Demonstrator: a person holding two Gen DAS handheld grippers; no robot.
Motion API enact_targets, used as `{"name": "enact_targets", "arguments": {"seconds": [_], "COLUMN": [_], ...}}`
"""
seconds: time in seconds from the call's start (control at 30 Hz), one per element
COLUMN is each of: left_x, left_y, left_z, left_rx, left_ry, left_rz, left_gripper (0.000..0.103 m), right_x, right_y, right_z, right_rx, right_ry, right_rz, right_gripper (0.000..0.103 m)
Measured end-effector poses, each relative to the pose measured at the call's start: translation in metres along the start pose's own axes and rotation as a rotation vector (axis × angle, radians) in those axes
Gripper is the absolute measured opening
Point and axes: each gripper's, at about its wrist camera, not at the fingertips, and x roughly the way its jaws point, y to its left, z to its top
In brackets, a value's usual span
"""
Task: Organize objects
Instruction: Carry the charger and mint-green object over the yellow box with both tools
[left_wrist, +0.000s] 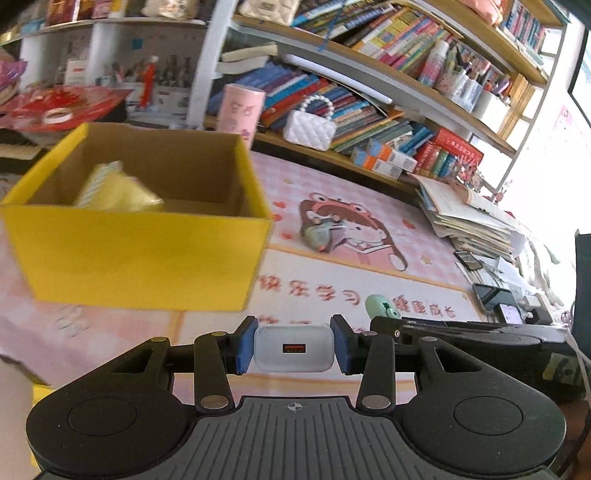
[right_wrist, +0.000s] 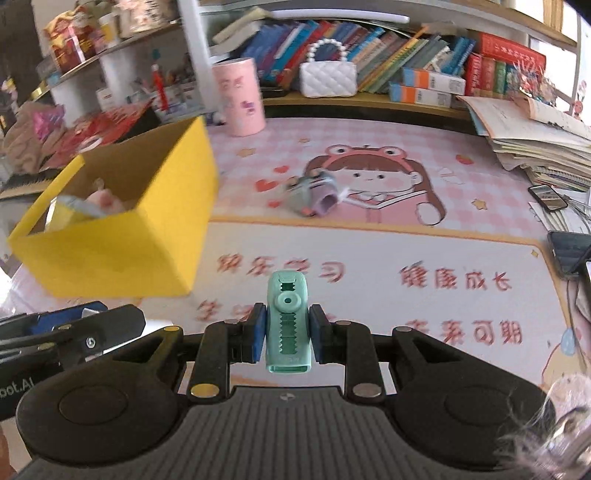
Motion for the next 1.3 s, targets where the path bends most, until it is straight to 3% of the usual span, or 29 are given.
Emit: {"name": "enact_targets", "arguments": {"seconds": [0.47,0.67,1.0,1.3], "left_x": [-0.081,-0.100,-0.115,-0.109], "left_y": [0.071,0.083,0.097,0.099], "left_z": [-0.030,-0.032,-0.021,0.023], "left_rx": [-0.055,-0.046,-0.068,-0.100], "left_ry": [-0.045,-0.075,-0.129,-0.213], "left_rz": [0.093,0.101,0.087,0.057], "left_gripper": [0.041,0.041,0.041,0.041], "right_x": [-0.021,-0.029,-0.040,-0.046], "right_y": [0.108,0.130,0.151,0.156], "right_z": [-0.051,-0.059,-0.057,-0.023], "right_rx": [-0.099,-0.104,-0.129,-0.150], "right_ry": [0.029,0.008,-0.021,-0.115], "right_rz": [0.096,0.106,0.108,0.121], "right_gripper": [0.023,0.023,0.023,0.023]}}
